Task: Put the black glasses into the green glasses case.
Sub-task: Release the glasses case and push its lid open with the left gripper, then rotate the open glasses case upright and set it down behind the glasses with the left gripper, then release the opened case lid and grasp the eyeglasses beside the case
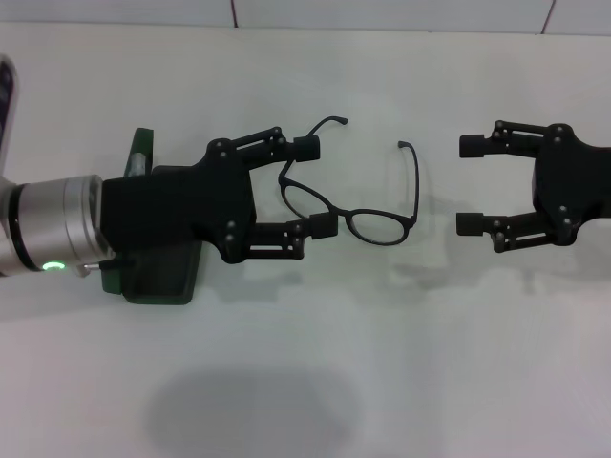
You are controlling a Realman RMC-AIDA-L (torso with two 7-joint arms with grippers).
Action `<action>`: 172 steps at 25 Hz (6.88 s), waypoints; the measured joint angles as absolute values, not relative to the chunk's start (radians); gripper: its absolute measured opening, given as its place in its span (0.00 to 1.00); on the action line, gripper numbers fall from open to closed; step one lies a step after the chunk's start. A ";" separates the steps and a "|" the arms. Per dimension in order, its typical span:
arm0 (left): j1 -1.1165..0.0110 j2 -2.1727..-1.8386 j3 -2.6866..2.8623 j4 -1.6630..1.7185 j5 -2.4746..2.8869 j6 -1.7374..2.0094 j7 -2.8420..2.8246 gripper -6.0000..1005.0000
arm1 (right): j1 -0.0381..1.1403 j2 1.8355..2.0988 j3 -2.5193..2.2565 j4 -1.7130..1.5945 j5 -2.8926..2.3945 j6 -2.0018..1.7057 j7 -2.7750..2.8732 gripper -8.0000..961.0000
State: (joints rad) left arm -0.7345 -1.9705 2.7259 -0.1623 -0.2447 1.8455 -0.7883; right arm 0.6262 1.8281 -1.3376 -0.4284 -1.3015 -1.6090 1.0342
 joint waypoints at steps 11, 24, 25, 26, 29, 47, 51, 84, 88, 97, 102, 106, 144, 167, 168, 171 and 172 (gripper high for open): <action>-0.702 -1.987 2.717 -0.162 -0.298 1.842 -0.789 0.85 | 0.624 1.830 -1.336 -0.428 -1.314 -1.608 1.029 0.93; -0.870 -2.035 2.848 -0.748 -0.447 1.689 -1.557 0.82 | 0.633 1.821 -1.336 -0.430 -1.339 -1.605 1.028 0.92; -0.885 -2.050 2.848 -0.824 -0.420 1.700 -1.586 0.82 | 0.633 1.821 -1.336 -0.431 -1.341 -1.605 1.028 0.92; -0.896 -2.062 2.848 -0.883 -0.398 1.710 -1.609 0.81 | 0.633 1.821 -1.336 -0.431 -1.341 -1.605 1.028 0.92; -0.922 -2.091 2.848 -1.053 -0.315 1.759 -1.645 0.81 | 0.634 1.823 -1.336 -0.435 -1.342 -1.599 1.028 0.92; -0.886 -2.098 2.847 -1.058 -0.131 1.732 -1.680 0.77 | 0.632 1.842 -1.338 -0.464 -1.342 -1.594 1.028 0.92; -0.892 -2.099 2.847 -1.042 -0.103 1.724 -1.683 0.76 | 0.632 1.844 -1.341 -0.467 -1.342 -1.593 1.028 0.92; -0.979 -2.089 2.847 -0.959 0.024 1.612 -1.710 0.24 | 0.601 1.847 -1.336 -0.488 -1.368 -1.589 0.988 0.92; -1.016 -2.091 2.847 -0.950 0.046 1.613 -1.551 0.21 | 0.585 1.840 -1.331 -0.493 -1.368 -1.594 0.976 0.92; -1.126 -2.088 2.847 -0.812 0.234 1.549 -1.233 0.21 | 0.504 1.830 -1.198 -0.493 -1.368 -1.657 0.953 0.92; -1.195 -2.091 2.847 -0.752 0.257 1.476 -1.190 0.21 | 0.474 1.831 -1.164 -0.493 -1.368 -1.678 0.940 0.92; -1.235 -2.093 2.847 -0.693 0.282 1.368 -1.189 0.21 | 0.461 1.837 -1.156 -0.492 -1.368 -1.692 0.930 0.92; -1.389 -2.093 2.845 -0.435 0.382 1.278 -1.192 0.39 | 0.425 1.842 -1.101 -0.485 -1.374 -1.629 0.925 0.92; -1.019 -2.088 2.844 -0.425 -0.513 1.510 -1.127 0.47 | 0.674 1.920 -1.099 -0.915 -1.946 -1.400 2.037 0.92; -1.014 -2.089 2.844 -0.420 -0.515 1.509 -1.120 0.47 | 0.715 1.910 -1.098 -0.921 -1.986 -1.436 2.101 0.92; -1.003 -2.089 2.844 -0.402 -0.516 1.509 -1.093 0.47 | 0.821 1.887 -1.102 -0.911 -2.074 -1.514 2.240 0.92; -1.001 -2.089 2.844 -0.399 -0.516 1.509 -1.088 0.47 | 0.859 1.885 -1.103 -0.903 -2.107 -1.533 2.284 0.92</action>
